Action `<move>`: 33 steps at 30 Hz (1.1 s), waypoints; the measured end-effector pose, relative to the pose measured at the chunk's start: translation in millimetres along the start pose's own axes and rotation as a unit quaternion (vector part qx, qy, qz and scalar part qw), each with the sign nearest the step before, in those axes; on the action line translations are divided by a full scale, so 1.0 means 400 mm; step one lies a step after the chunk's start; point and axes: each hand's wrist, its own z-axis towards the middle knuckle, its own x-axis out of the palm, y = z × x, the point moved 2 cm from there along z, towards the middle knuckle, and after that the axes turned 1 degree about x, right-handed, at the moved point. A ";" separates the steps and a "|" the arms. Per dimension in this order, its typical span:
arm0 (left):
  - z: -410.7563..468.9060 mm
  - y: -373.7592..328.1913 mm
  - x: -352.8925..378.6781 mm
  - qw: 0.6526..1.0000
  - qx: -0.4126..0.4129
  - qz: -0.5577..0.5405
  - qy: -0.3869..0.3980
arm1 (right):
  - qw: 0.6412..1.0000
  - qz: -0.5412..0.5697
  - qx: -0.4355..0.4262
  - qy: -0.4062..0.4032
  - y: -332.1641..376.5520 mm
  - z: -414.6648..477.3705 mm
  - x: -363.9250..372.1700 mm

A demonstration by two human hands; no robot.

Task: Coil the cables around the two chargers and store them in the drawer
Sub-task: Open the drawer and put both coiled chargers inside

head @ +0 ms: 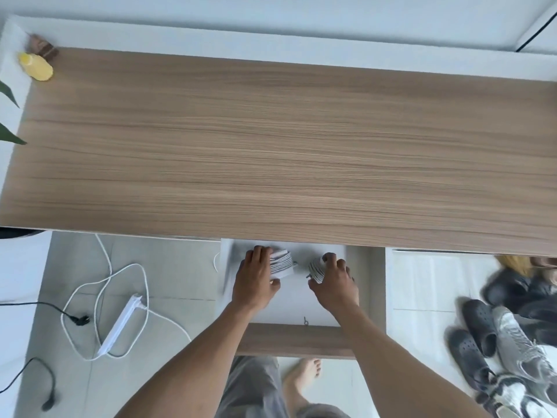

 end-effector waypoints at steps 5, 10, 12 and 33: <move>-0.007 -0.006 0.015 0.999 -0.016 0.039 0.015 | 1.000 -0.012 -0.001 0.028 -0.011 0.001 0.003; -0.030 -0.018 0.004 0.997 -0.015 0.071 0.036 | 0.999 0.023 -0.016 0.042 -0.041 -0.033 -0.010; -0.048 -0.028 -0.010 0.998 -0.018 0.063 0.021 | 0.998 0.040 -0.030 0.032 -0.056 -0.053 -0.023; -0.437 -0.167 -0.059 0.949 -0.194 -0.200 -0.146 | 0.933 0.359 0.008 -0.003 -0.165 -0.397 -0.027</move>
